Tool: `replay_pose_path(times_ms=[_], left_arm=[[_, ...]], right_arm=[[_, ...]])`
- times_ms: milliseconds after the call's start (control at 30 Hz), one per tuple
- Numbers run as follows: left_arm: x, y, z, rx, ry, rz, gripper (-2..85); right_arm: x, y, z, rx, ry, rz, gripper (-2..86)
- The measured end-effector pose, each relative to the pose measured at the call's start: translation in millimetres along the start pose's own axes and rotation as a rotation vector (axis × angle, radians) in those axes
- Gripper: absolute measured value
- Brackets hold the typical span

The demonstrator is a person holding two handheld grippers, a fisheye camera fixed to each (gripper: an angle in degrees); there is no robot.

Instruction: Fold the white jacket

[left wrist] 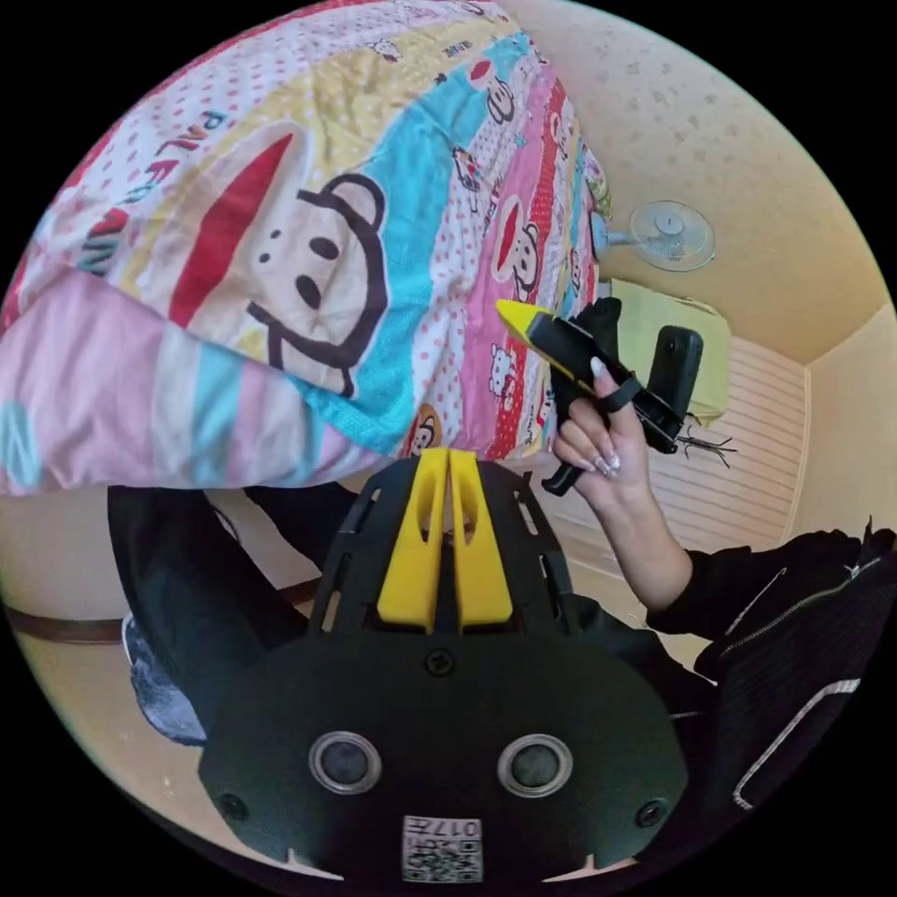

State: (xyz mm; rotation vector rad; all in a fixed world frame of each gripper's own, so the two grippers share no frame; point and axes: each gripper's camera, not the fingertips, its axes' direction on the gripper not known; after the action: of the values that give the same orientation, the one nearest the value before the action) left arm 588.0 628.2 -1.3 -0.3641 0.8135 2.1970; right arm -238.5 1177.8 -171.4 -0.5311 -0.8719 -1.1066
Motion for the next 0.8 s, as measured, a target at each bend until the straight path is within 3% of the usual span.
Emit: replay_pose_path(times_ms=[133,267,367,433,533,633,700,733,800], left_arm=[[1.3,19.1,-98.6,0.409,-0.096,0.171,4.0],[13.7,-2.0,-206.5,0.701,-0.505,0.343,13.5],[10.6,-18.4,-273.8,0.928,-0.712,0.464,16.5],[1.9,-34.2,-303.9,0.985,-0.765,0.54,18.2],[-27.1,-78.8,-335.2,0.882,-0.759,0.573,22.6],[-63.2,-107.6,-341.8,0.748,-0.689,0.558,21.8],[-75.3,-99.6,-338.3,0.813,-0.708,0.594,20.0],[-80.0,-90.2,-334.3,0.868,-0.739,0.64,20.2],[-83.5,-87.4,-332.8,0.817,-0.761,0.654,21.2]], right_arm=[[-15.3,-57.7,40.7,-0.021,-0.089,-0.052,4.6],[-32.8,-131.9,76.5,0.008,-0.281,-0.116,11.9],[-47.7,-207.4,113.7,0.027,-0.355,-0.114,13.2],[-44.6,-261.6,142.4,0.118,-0.477,0.0,13.1],[-18.8,-315.0,195.6,0.212,-0.719,0.282,12.5],[2.2,-351.1,253.7,0.18,-0.648,0.478,11.2],[12.9,-356.9,282.9,0.148,-0.643,0.571,8.6],[17.0,-351.2,291.8,0.2,-0.697,0.613,5.6],[16.0,-339.0,292.0,0.298,-0.798,0.619,4.6]])
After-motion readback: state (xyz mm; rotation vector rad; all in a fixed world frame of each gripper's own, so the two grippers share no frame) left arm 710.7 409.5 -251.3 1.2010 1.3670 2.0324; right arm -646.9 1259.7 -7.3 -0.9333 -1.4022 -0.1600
